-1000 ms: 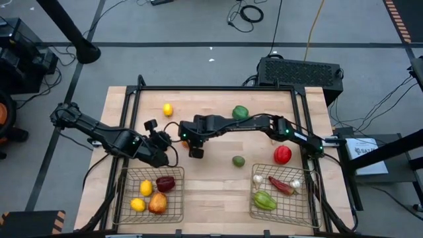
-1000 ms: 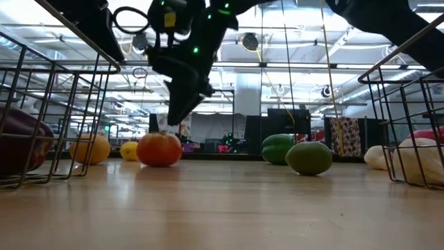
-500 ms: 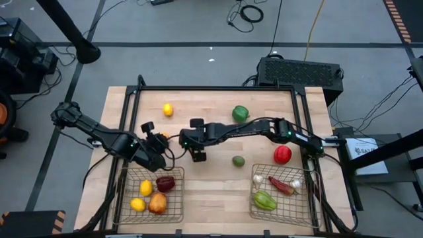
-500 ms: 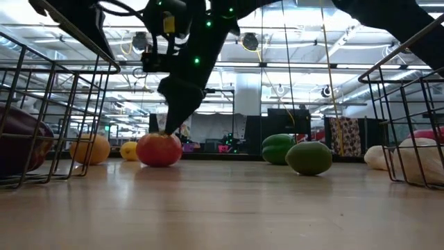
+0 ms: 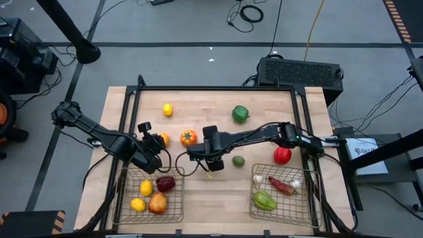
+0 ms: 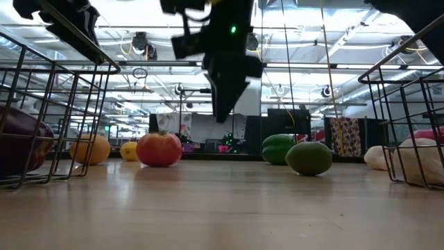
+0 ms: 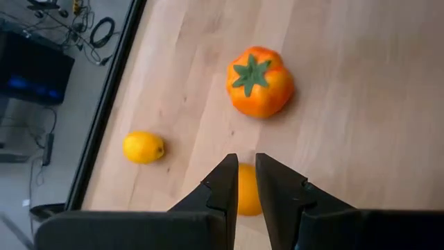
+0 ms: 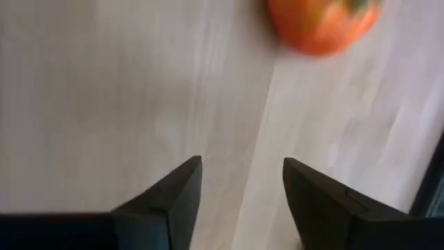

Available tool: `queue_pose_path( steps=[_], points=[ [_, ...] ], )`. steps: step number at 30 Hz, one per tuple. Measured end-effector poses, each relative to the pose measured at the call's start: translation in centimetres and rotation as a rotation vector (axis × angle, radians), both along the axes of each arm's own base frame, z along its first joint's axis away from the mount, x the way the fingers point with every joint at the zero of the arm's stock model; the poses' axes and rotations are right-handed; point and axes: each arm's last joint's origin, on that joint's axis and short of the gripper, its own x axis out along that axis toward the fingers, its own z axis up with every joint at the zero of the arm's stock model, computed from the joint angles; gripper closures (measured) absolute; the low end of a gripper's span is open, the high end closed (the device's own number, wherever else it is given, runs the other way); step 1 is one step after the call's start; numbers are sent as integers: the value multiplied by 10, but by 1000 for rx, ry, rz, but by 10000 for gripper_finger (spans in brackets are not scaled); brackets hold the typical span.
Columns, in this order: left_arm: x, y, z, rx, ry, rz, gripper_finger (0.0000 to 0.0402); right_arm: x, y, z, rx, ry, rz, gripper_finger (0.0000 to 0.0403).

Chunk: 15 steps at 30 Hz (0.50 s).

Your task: Sort produce into baskets

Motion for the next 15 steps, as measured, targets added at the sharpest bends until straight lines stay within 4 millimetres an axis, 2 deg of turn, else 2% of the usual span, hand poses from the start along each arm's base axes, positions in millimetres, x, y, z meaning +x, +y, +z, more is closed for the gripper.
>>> queue_pose_path(
  steps=[4,6,10,13,15],
  points=[
    [1,0,7,-11,-22,-6,340,-13,2,18,4,-87,166,212],
    [1,-1,11,-17,-34,-7,340,-24,-9,21,79,-174,199,216],
    [-2,1,14,-25,-47,-15,340,-51,-28,11,120,-430,206,223],
    [-3,2,17,-6,-58,-40,340,-62,-29,5,91,-731,267,227],
    [-3,3,19,13,-80,-36,340,-66,-28,-8,43,-878,328,227]
  ],
)
